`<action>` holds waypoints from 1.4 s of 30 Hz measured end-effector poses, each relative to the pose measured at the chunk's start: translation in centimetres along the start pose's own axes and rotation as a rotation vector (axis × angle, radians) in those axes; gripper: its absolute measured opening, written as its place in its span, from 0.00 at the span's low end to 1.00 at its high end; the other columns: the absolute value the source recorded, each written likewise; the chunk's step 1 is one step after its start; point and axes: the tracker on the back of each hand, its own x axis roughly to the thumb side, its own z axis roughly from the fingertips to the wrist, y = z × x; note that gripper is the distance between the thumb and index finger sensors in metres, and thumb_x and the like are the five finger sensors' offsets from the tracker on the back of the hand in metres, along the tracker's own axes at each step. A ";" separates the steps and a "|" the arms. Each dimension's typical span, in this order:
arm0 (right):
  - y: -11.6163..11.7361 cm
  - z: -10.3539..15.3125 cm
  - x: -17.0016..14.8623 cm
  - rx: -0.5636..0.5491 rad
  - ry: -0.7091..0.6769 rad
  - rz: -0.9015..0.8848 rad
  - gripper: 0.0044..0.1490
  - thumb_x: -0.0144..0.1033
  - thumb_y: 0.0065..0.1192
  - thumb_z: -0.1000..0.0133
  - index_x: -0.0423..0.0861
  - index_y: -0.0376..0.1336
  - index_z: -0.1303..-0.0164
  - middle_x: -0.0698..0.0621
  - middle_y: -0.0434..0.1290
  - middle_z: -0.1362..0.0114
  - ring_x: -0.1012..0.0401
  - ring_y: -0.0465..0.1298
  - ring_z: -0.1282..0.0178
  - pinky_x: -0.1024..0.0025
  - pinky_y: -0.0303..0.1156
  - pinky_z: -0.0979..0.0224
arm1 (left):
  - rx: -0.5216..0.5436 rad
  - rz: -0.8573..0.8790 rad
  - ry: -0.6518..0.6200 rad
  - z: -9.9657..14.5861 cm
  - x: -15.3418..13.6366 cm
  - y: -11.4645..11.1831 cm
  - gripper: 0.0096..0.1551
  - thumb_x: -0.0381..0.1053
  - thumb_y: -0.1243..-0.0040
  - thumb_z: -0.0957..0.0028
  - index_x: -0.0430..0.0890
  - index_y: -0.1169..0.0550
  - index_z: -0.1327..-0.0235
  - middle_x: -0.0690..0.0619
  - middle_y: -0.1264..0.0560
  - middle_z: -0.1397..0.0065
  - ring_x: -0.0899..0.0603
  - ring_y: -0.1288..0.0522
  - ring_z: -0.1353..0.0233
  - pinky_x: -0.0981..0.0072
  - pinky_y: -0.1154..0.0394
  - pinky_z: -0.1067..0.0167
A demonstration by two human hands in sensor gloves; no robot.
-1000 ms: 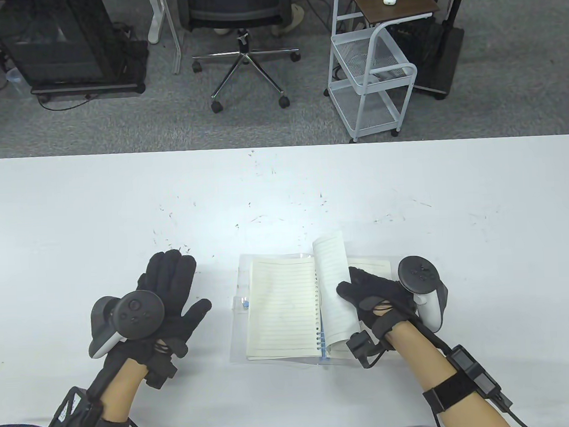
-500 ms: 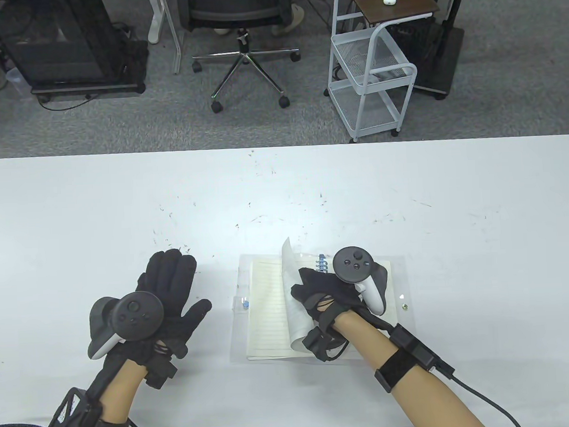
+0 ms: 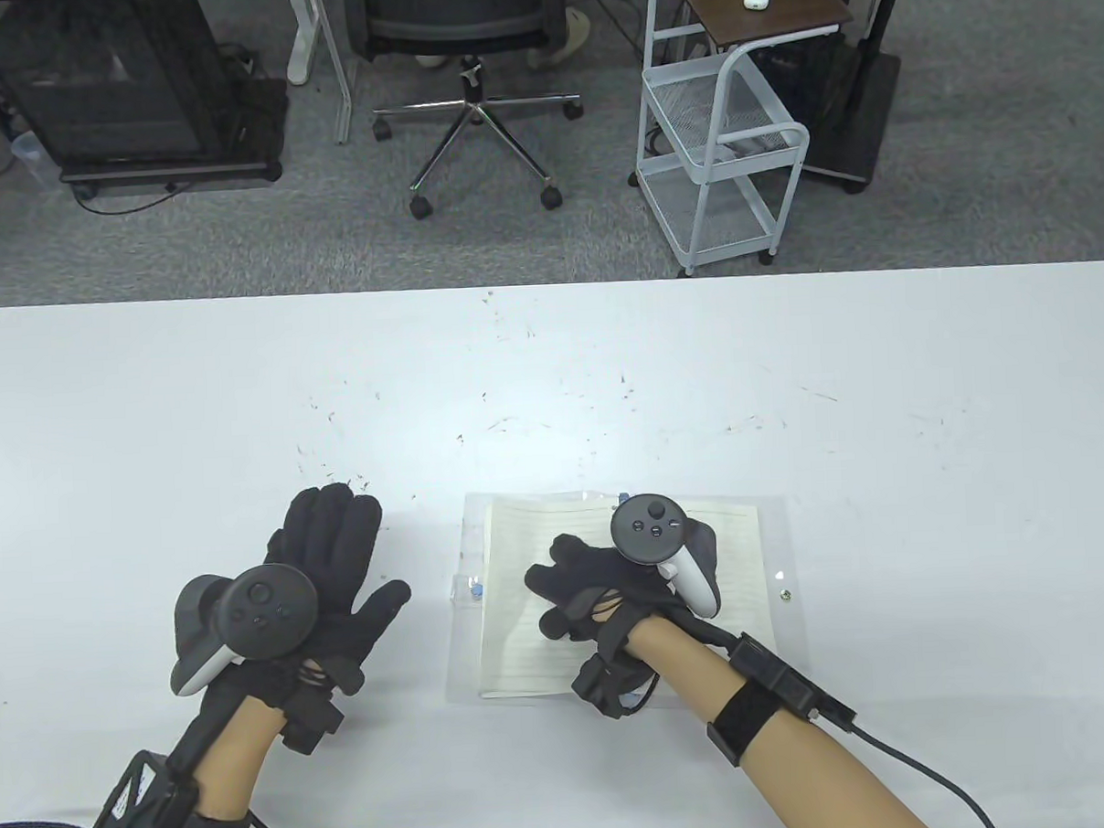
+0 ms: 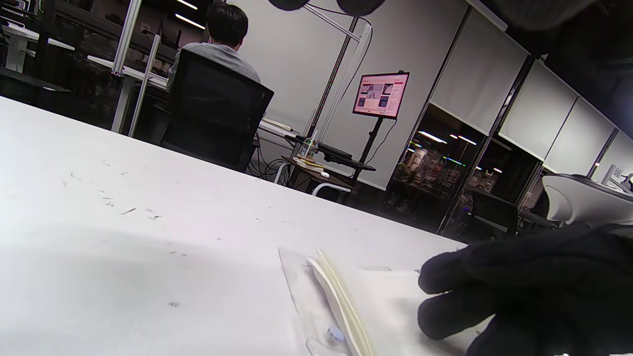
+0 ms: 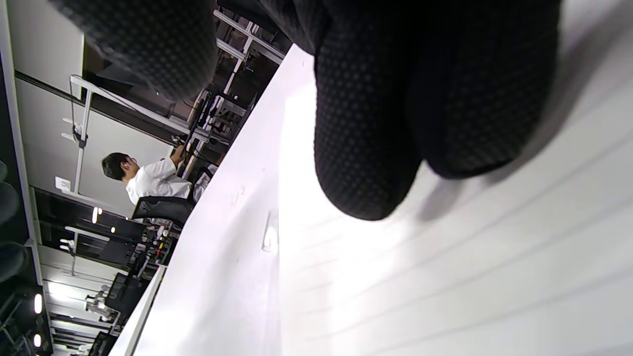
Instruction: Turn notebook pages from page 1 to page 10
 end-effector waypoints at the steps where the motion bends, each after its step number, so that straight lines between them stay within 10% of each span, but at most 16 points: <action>1: -0.4 0.3 0.1 -0.006 -0.005 0.001 0.47 0.53 0.64 0.45 0.31 0.50 0.34 0.29 0.70 0.36 0.53 0.90 0.56 0.57 0.85 0.56 | 0.000 0.000 0.000 0.0 0.0 0.0 0.53 0.74 0.51 0.51 0.50 0.47 0.17 0.43 0.54 0.14 0.28 0.59 0.14 0.25 0.51 0.27; 17: -10.1 6.4 -4.0 -0.290 -0.045 0.398 0.51 0.62 0.63 0.46 0.40 0.47 0.28 0.30 0.59 0.24 0.31 0.68 0.32 0.34 0.68 0.38 | -0.015 -0.004 0.007 -0.1 0.1 -0.2 0.53 0.74 0.51 0.51 0.50 0.46 0.17 0.43 0.54 0.14 0.28 0.59 0.14 0.25 0.51 0.27; 26: -8.3 5.7 -7.9 0.033 0.167 0.759 0.70 0.80 0.51 0.48 0.42 0.23 0.30 0.22 0.29 0.26 0.23 0.31 0.28 0.21 0.36 0.34 | -0.026 -0.004 0.013 -0.1 0.2 -0.3 0.53 0.74 0.51 0.51 0.50 0.47 0.17 0.43 0.54 0.14 0.28 0.59 0.14 0.25 0.51 0.27; 42: -6.6 5.5 -7.6 0.040 0.113 0.747 0.72 0.70 0.63 0.48 0.39 0.22 0.33 0.27 0.36 0.23 0.27 0.33 0.27 0.23 0.35 0.34 | -0.040 -0.004 0.021 -0.2 0.2 -0.5 0.53 0.74 0.51 0.51 0.50 0.47 0.17 0.43 0.54 0.14 0.28 0.59 0.14 0.25 0.51 0.27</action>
